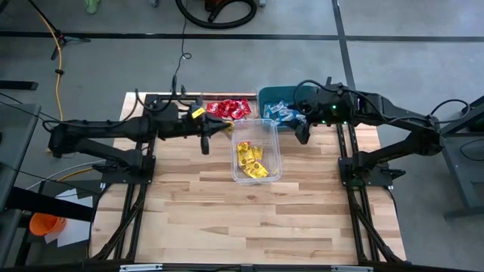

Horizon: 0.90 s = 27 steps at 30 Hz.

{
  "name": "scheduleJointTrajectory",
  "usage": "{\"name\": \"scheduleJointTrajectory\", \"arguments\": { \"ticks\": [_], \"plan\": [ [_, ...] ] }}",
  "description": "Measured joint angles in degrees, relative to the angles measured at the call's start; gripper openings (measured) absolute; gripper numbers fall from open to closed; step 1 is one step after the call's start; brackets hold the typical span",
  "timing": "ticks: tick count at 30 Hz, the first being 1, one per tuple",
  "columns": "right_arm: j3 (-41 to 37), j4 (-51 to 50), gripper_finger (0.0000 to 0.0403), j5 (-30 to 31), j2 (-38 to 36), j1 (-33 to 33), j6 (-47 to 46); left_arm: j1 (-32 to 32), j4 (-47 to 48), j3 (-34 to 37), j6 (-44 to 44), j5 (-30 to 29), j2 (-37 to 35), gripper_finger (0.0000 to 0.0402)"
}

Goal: Sort candy
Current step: Put the yellow candy into the transparent container

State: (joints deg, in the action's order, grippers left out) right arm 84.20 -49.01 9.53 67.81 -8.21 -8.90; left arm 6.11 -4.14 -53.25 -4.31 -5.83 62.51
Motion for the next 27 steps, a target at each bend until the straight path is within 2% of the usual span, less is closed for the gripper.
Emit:
{"name": "scheduleJointTrajectory", "arguments": {
  "ticks": [8,17,22,27],
  "plan": [
    [0.0,0.01,0.0284,-1.04,0.0,0.0,0.08,0.68,-14.79,3.88,-1.6,0.84,5.54,0.0],
    [0.0,0.03,0.0284,-1.15,0.0,0.0,-0.03,0.63,-20.03,3.95,-1.0,0.62,8.03,0.0003],
    [0.0,0.45,0.0284,-1.14,0.0,0.0,0.17,0.63,-24.21,3.74,3.53,-0.1,8.49,0.0018],
    [0.0,0.49,0.0284,-1.12,0.0,0.0,-0.03,0.83,-24.14,-0.42,5.09,-3.47,13.86,0.0043]
  ]
}}
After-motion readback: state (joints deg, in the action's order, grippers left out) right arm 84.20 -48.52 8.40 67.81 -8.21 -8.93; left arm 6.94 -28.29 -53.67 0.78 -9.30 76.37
